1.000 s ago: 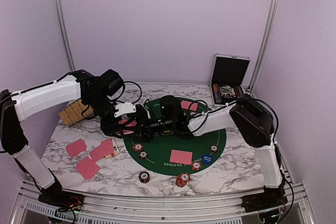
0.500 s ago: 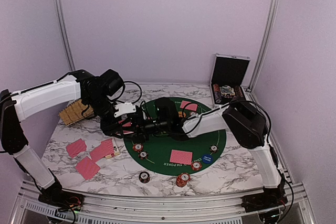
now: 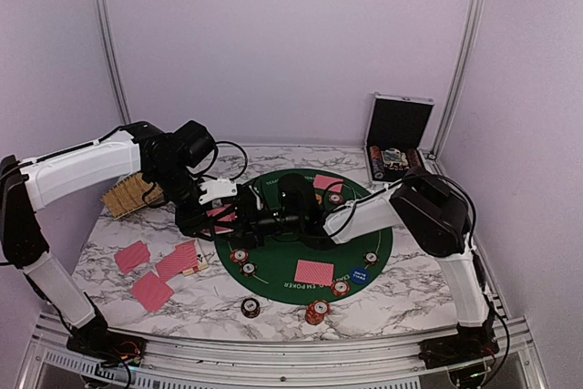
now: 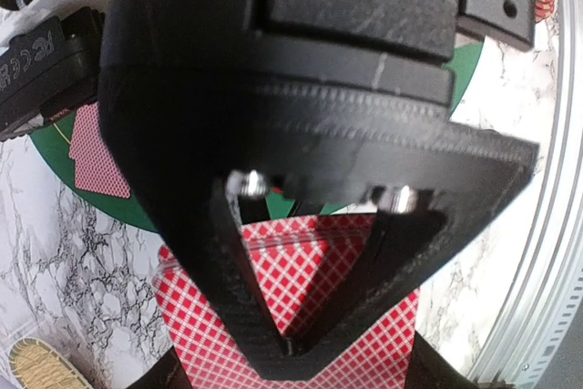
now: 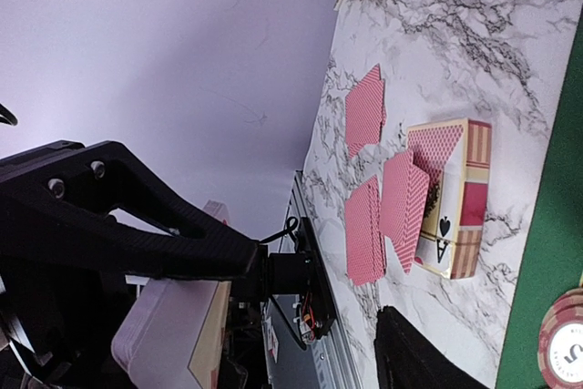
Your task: Distribute texas hold em gaming equipment
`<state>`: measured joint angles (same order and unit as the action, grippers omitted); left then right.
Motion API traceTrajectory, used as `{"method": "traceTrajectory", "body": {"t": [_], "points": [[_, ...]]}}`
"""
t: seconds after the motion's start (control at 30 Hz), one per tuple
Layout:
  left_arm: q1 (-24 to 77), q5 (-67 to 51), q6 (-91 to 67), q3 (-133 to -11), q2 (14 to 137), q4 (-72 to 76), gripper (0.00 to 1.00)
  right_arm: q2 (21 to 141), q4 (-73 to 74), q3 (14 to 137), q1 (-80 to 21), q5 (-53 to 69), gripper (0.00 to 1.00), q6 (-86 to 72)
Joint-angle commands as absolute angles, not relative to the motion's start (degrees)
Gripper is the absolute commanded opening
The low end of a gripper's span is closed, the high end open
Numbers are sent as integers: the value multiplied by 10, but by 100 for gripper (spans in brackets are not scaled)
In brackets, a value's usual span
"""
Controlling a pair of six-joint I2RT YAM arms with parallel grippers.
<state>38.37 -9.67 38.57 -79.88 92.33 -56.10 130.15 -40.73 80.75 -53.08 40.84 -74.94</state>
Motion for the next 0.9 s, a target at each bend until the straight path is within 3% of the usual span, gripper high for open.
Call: {"method": "traceTrajectory", "body": {"t": [0.0, 0.47, 0.57, 0.73, 0.87], "points": [[382, -103, 388, -800, 914, -584, 63, 1275, -405, 779, -512, 389, 62, -753], [382, -102, 389, -796, 913, -584, 63, 1236, -386, 745, -498, 379, 45, -725], [382, -102, 389, -796, 914, -584, 63, 1229, -386, 743, -498, 378, 48, -722], [382, -103, 388, -800, 918, -584, 63, 1240, -432, 761, -512, 394, 62, -751], [382, -103, 387, -802, 919, -583, 63, 1270, -473, 789, -525, 413, 65, -786]]}}
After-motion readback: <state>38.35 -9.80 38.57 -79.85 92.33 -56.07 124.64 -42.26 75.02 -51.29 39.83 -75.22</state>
